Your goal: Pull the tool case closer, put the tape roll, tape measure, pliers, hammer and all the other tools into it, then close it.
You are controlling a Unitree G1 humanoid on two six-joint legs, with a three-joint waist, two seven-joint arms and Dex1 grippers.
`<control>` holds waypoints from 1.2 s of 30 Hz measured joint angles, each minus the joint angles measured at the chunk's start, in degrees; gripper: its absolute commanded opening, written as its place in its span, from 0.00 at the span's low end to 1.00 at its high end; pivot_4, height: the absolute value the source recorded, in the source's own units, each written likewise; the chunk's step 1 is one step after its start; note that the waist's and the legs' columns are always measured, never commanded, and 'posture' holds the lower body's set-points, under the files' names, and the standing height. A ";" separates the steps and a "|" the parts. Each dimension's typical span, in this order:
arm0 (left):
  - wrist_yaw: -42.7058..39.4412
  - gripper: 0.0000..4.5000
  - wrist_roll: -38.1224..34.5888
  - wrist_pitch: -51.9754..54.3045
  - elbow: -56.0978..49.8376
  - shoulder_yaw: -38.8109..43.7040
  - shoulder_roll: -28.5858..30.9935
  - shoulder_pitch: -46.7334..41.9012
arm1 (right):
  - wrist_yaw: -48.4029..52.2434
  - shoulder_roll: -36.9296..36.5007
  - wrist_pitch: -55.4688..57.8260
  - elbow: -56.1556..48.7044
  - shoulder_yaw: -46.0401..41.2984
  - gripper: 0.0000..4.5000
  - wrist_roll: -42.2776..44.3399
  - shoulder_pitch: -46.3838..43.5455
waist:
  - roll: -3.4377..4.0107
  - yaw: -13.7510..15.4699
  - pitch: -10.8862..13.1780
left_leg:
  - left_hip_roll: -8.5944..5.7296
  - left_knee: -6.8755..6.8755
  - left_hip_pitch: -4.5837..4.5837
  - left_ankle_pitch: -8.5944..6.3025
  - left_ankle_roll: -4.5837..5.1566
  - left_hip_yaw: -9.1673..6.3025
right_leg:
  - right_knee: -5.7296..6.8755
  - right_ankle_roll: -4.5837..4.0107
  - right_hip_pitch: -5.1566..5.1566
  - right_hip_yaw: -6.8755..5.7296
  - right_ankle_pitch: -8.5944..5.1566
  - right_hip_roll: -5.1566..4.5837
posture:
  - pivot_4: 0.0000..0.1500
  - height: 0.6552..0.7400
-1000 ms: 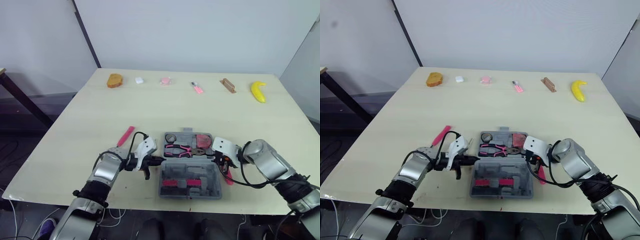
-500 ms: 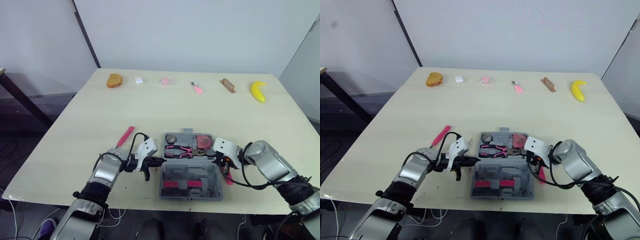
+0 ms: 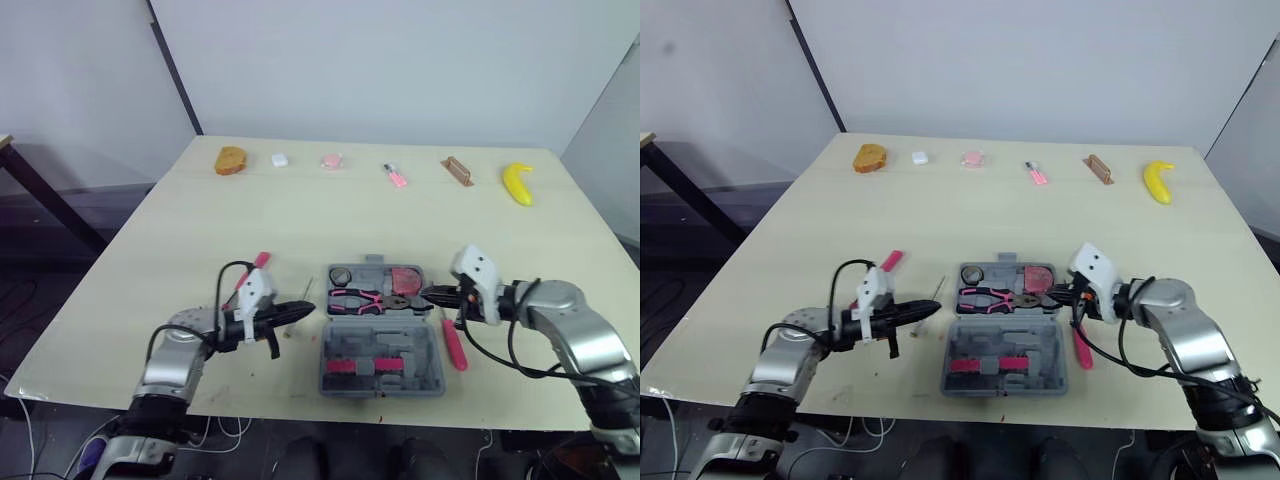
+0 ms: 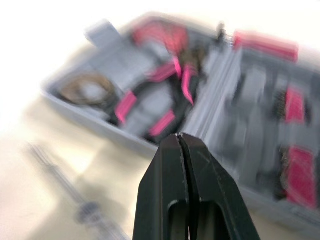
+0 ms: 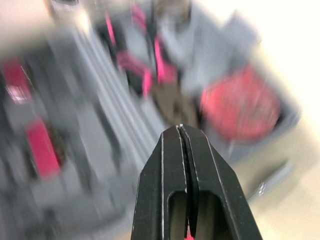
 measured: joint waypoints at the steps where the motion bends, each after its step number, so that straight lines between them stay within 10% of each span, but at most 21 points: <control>1: 0.58 0.01 -1.28 0.50 -1.19 1.33 -0.05 1.19 | -0.51 1.31 -1.40 -0.29 -2.10 0.00 1.46 1.54 | -0.01 -0.03 0.01 | 0.00 -0.01 -0.01 0.00 0.00 -0.01 | 0.00 0.00 0.00 -0.01 0.00 0.00 | 1.00 1.00; 5: 1.76 0.38 -8.07 2.90 -7.11 7.77 -0.11 9.05 | -0.08 1.97 -3.37 -3.39 -9.45 0.18 8.47 8.87 | -0.02 -0.36 0.02 | 0.02 -0.06 0.04 0.00 0.00 -0.14 | -0.01 0.00 0.00 0.02 0.00 -0.01 | 1.00 1.00; 11: 4.03 1.00 -12.55 4.52 -8.26 17.22 1.07 21.69 | 4.26 -0.93 -9.00 -5.68 -21.33 0.84 14.27 26.96 | -0.04 -0.33 0.03 | 0.01 -0.08 0.09 -0.01 0.00 -0.30 | -0.02 0.00 0.04 -0.01 -0.04 -0.05 | 1.00 1.00; 13: 4.18 1.00 -13.11 4.46 -8.06 19.27 1.29 23.95 | 5.17 -1.28 -10.37 -5.67 -24.55 0.99 15.29 30.68 | -0.04 -0.36 0.05 | 0.01 -0.08 0.11 -0.01 0.00 -0.29 | -0.05 -0.06 0.04 0.01 -0.07 -0.06 | 1.00 1.00; 25: 2.47 1.00 -13.41 0.54 2.55 26.04 4.02 29.08 | 9.72 -2.61 -19.72 3.05 -34.19 0.99 16.79 43.66 | -0.11 -0.36 0.06 | 0.06 -0.09 0.15 -0.02 -0.01 -0.26 | -0.10 -0.24 0.01 0.03 -0.17 -0.21 | 1.00 1.00; 36: 20.73 1.00 -15.38 24.34 -27.78 15.30 5.35 21.42 | 9.92 -6.90 -18.08 -8.44 -26.27 0.99 20.42 33.26 | -0.10 -0.34 0.12 | -0.01 -0.12 0.12 -0.02 -0.01 -0.30 | -0.08 -0.04 0.03 0.12 -0.05 -0.07 | 1.00 1.00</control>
